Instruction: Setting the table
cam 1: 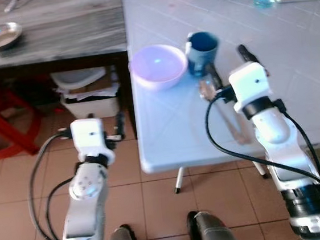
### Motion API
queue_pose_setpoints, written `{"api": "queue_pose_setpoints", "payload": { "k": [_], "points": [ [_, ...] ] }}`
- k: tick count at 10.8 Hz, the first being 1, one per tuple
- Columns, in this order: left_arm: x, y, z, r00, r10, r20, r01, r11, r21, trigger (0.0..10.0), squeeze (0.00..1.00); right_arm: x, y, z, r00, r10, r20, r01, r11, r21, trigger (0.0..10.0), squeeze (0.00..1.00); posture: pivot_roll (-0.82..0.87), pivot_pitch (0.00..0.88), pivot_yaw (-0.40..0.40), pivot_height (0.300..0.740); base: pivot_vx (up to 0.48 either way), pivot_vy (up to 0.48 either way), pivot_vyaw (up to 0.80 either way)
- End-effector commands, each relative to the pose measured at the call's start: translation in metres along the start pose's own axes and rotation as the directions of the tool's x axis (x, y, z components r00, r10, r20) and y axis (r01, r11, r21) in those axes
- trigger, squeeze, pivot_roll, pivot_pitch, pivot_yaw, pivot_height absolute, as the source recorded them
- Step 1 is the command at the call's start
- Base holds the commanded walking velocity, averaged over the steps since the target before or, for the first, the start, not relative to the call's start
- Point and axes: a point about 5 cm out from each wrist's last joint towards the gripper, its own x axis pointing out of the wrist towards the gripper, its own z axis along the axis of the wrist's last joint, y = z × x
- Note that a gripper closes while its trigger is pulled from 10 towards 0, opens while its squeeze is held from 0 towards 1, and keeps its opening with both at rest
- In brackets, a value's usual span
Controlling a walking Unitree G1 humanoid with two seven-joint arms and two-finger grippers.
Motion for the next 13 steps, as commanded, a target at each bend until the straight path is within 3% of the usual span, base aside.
{"api": "queue_pose_setpoints", "payload": {
  "k": [1, 3, 5, 6, 7, 8, 9, 11, 13],
  "points": [
    [-0.002, 0.005, -0.004, 1.0, 0.021, -0.014, -0.021, 1.0, 0.01, 10.0, 0.0, 0.006, 0.004, 0.004, 0.999, 0.047, 0.013, -0.046, 0.999, -0.023, 10.0, 0.0, -0.04, 0.2, 0.002, 0.74, 0.0, 0.0, 0.8],
    [-0.002, 0.003, -0.004, 1.0, 0.015, -0.017, -0.015, 1.0, 0.006, 10.0, 0.0, 0.015, 0.011, 0.01, 0.991, 0.126, 0.049, -0.126, 0.992, 0.011, 10.0, 0.0, -0.04, 0.204, 0.004, 0.74, 0.0, 0.0, 0.8],
    [-0.004, 0.002, -0.005, 1.0, 0.008, -0.025, -0.008, 1.0, 0.002, 10.0, 0.0, 0.026, 0.015, 0.014, 0.97, 0.236, 0.051, -0.238, 0.97, 0.046, 10.0, 0.0, -0.04, 0.212, 0.003, 0.74, 0.0, 0.0, 0.0],
    [-0.004, 0.001, -0.006, 1.0, 0.002, -0.031, -0.002, 1.0, 0.0, 10.0, 0.0, 0.029, 0.013, 0.015, 0.966, 0.254, 0.045, -0.256, 0.965, 0.051, 10.0, 1.0, -0.04, 0.211, 0.003, 0.74, 0.0, 0.0, 0.0],
    [-0.004, 0.0, -0.007, 0.999, -0.006, -0.037, 0.005, 1.0, -0.008, 10.0, 0.0, 0.032, 0.011, 0.012, 0.967, 0.254, -0.003, -0.254, 0.967, 0.021, 10.0, 1.0, -0.04, 0.212, 0.002, 0.74, 0.0, 0.0, 0.0],
    [-0.005, -0.003, -0.008, 0.999, -0.029, -0.04, 0.028, 0.999, -0.021, 10.0, 0.0, 0.034, 0.009, 0.006, 0.964, 0.257, -0.065, -0.257, 0.966, 0.004, 10.0, 0.76, -0.04, 0.214, 0.003, 0.74, 0.0, 0.0, 0.0],
    [-0.006, -0.006, -0.01, 0.997, -0.049, -0.051, 0.048, 0.999, -0.024, 10.0, 0.0, 0.036, 0.007, 0.003, 0.955, 0.28, -0.092, -0.278, 0.96, 0.037, 10.0, 0.0, -0.04, 0.214, 0.006, 0.74, 0.0, 0.0, 0.0],
    [-0.005, -0.007, -0.01, 0.997, -0.055, -0.053, 0.054, 0.998, -0.026, 10.0, 0.0, 0.039, 0.007, -0.001, 0.92, 0.37, -0.127, -0.367, 0.929, 0.046, 10.0, 0.0, -0.05, 0.211, 0.005, 0.74, 0.0, 0.0, 0.0],
    [-0.003, -0.008, -0.011, 0.996, -0.062, -0.06, 0.06, 0.998, -0.027, 10.0, 0.0, 0.044, 0.012, -0.002, 0.849, 0.506, -0.153, -0.505, 0.862, 0.047, 10.0, 0.0, -0.05, 0.209, 0.002, 0.74, 0.0, 0.0, 0.0]
  ]
}}
